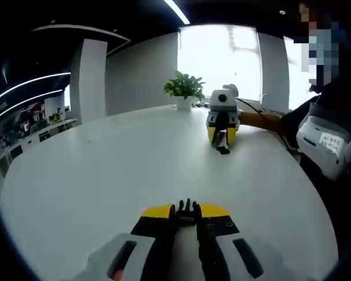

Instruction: Snap the two parts of the plastic buckle together until the buckle closes and remains connected.

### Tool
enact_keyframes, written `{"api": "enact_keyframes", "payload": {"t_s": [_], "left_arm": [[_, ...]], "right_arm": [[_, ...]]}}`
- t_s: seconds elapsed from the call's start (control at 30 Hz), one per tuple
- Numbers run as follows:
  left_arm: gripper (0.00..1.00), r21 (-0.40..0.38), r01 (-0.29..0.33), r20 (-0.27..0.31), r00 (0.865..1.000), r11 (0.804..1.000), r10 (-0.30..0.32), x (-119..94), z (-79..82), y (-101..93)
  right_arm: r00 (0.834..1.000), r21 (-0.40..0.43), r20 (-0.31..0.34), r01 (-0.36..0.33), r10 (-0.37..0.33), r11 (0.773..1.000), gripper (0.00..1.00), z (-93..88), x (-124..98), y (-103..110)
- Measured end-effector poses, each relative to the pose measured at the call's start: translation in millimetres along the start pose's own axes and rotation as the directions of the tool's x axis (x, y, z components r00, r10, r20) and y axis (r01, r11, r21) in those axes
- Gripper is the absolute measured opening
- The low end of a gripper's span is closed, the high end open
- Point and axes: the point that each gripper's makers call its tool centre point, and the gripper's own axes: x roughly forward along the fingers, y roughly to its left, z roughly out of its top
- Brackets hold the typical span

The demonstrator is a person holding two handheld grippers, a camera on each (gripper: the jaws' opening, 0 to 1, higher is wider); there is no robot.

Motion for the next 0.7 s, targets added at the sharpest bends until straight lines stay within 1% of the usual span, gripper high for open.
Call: {"api": "enact_keyframes", "payload": {"t_s": [0.03, 0.07, 0.23, 0.3, 0.37, 0.47, 0.57, 0.6, 0.67, 0.7], "left_arm": [[0.14, -0.001, -0.003, 0.001, 1.0, 1.0, 0.003, -0.2, -0.5, -0.3], [0.14, 0.001, -0.005, 0.002, 1.0, 1.0, 0.005, -0.9, -0.8, -0.8], [0.13, -0.001, -0.022, 0.001, 1.0, 1.0, 0.022, -0.9, -2.7, -4.1], [0.13, 0.0, -0.035, 0.005, 0.999, 0.999, 0.035, -0.6, -3.7, -5.3], [0.13, -0.004, -0.041, 0.012, 0.999, 0.999, 0.041, -1.4, -4.6, -6.8], [0.13, -0.004, -0.054, 0.02, 0.998, 0.999, 0.054, -2.4, -4.9, -7.5], [0.13, 0.003, -0.065, 0.018, 0.998, 0.998, 0.065, -0.5, -3.8, -7.7], [0.13, 0.004, -0.066, 0.018, 0.998, 0.998, 0.066, 1.6, -2.6, -8.4], [0.13, 0.007, -0.064, 0.017, 0.998, 0.998, 0.064, 7.7, -0.1, -10.4], [0.13, 0.01, -0.06, 0.015, 0.998, 0.998, 0.06, 12.6, 2.1, -12.1]], "right_arm": [[1.0, -0.025, 0.031, -0.002, 0.003, 1.0, 0.18, 5.3, -1.4, 0.2], [1.0, -0.011, 0.02, -0.001, 0.001, 1.0, 0.18, 3.4, -3.2, 1.2], [1.0, -0.03, 0.012, -0.025, 0.025, 0.999, 0.18, 3.9, -0.8, 5.1], [0.999, -0.043, 0.008, -0.043, 0.044, 0.998, 0.15, 4.2, 1.0, 9.5], [0.999, -0.071, 0.008, -0.037, 0.037, 0.997, 0.13, 4.0, 3.5, 9.9], [1.0, -0.073, 0.009, -0.028, 0.029, 0.997, 0.13, 4.0, 5.1, 9.3], [1.0, -0.064, 0.014, 0.02, -0.019, 0.998, 0.12, 2.8, 3.5, 4.2], [0.999, -0.062, 0.014, 0.034, -0.033, 0.998, 0.12, 2.0, 1.2, 1.8], [0.996, -0.047, 0.038, 0.086, -0.084, 0.995, 0.12, 3.6, -6.9, -7.5], [0.995, -0.041, 0.042, 0.097, -0.095, 0.994, 0.12, 3.7, -10.5, -9.4]]}}
